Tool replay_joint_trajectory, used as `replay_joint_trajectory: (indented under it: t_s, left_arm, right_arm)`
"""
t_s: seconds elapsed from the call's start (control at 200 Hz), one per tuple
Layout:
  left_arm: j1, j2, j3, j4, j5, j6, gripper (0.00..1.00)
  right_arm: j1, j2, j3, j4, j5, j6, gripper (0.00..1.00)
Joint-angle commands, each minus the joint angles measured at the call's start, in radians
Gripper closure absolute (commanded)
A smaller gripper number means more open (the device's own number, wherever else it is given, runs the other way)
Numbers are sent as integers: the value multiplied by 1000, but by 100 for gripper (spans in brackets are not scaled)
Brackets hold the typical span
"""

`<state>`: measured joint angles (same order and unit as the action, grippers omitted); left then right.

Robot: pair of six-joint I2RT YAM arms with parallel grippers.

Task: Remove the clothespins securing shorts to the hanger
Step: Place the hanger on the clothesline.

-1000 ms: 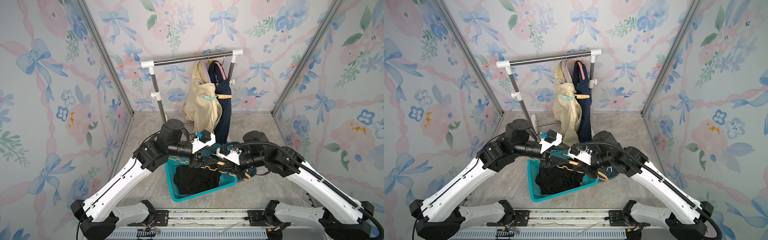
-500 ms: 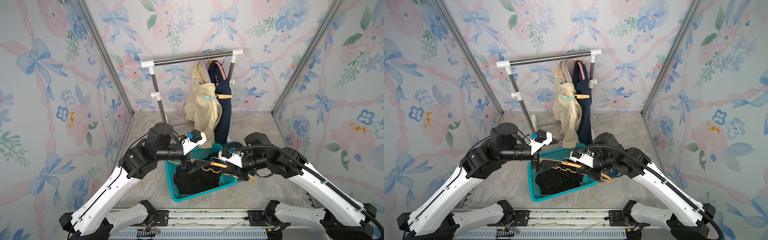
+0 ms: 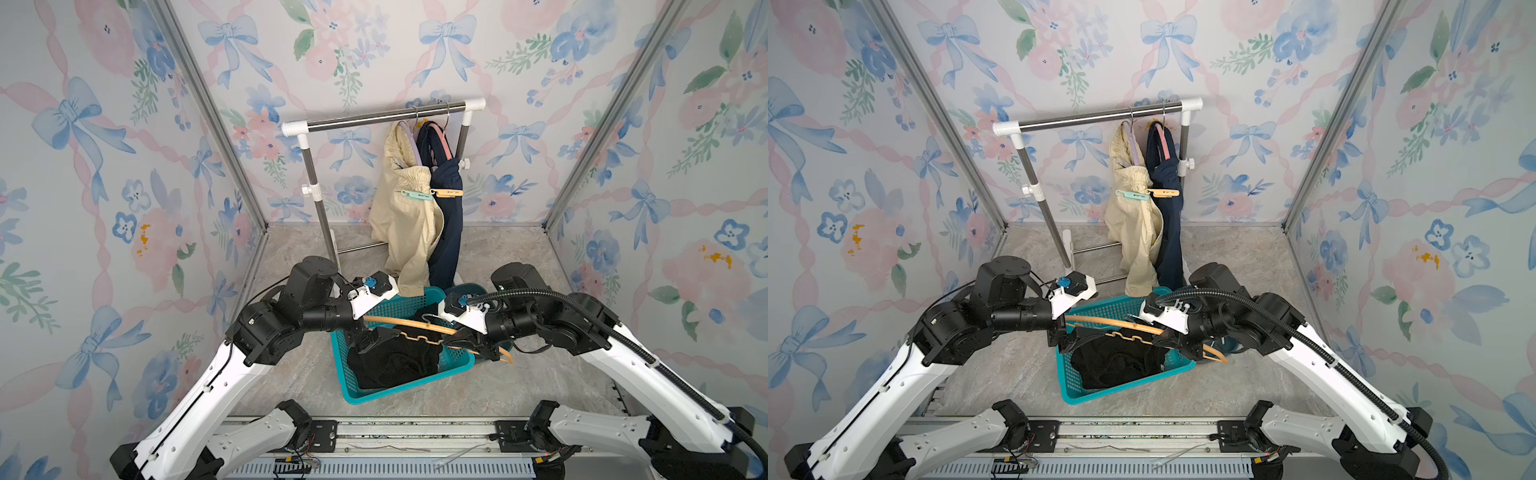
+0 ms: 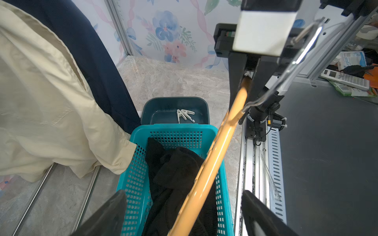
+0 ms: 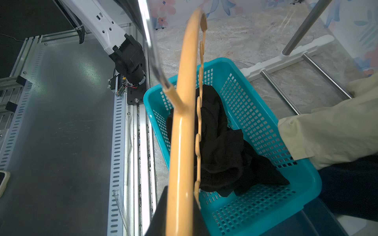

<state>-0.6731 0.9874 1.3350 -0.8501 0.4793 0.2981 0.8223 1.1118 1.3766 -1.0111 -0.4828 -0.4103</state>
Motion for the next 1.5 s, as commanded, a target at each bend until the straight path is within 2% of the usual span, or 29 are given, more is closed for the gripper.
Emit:
replay_joint_trajectory:
  t_s: [0.0, 0.115, 0.26, 0.525, 0.645, 0.765, 0.9, 0.93, 1.005, 1.07, 1.18, 1.23, 1.36, 1.495]
  left_arm:
    - [7, 22, 3, -54, 23, 55, 16]
    - [7, 42, 8, -63, 30, 78, 19]
    - [6, 87, 34, -63, 92, 94, 31]
    - [-12, 174, 79, -61, 213, 117, 66]
    - [-25, 175, 75, -61, 208, 121, 76]
    - [-31, 177, 73, -61, 208, 118, 100]
    - [-33, 155, 75, -61, 179, 100, 100]
    - [-33, 146, 75, -61, 167, 93, 100]
    - [-33, 118, 74, -61, 122, 68, 100]
    - [-33, 87, 72, -61, 86, 39, 100]
    - [-33, 36, 66, -63, 44, -8, 100]
    - [-33, 13, 66, -62, 36, -29, 100]
    - [-31, -42, 83, -61, -13, -79, 100]
    - [-30, -83, 130, -61, -113, -139, 100]
  right_arm:
    - [15, 16, 51, -23, -20, -26, 100]
    - [24, 27, 62, -32, -20, -34, 100]
    - [34, 36, 71, -43, -20, -41, 100]
    - [40, 39, 71, -40, -22, -44, 100]
    - [40, 36, 67, -31, -23, -43, 100]
    - [40, 30, 58, -15, -26, -44, 100]
    - [35, 17, 40, 13, 0, -30, 100]
    - [32, 13, 37, 22, 10, -23, 94]
    - [19, -5, 28, 45, 31, -6, 69]
    - [6, -27, 25, 68, 40, 8, 41]
    - [-23, -66, 20, 113, 55, 36, 11]
    - [-36, -86, 17, 138, 74, 55, 1]
    - [-68, -143, -1, 227, 142, 123, 3]
    - [-88, -229, -31, 364, 286, 234, 4]
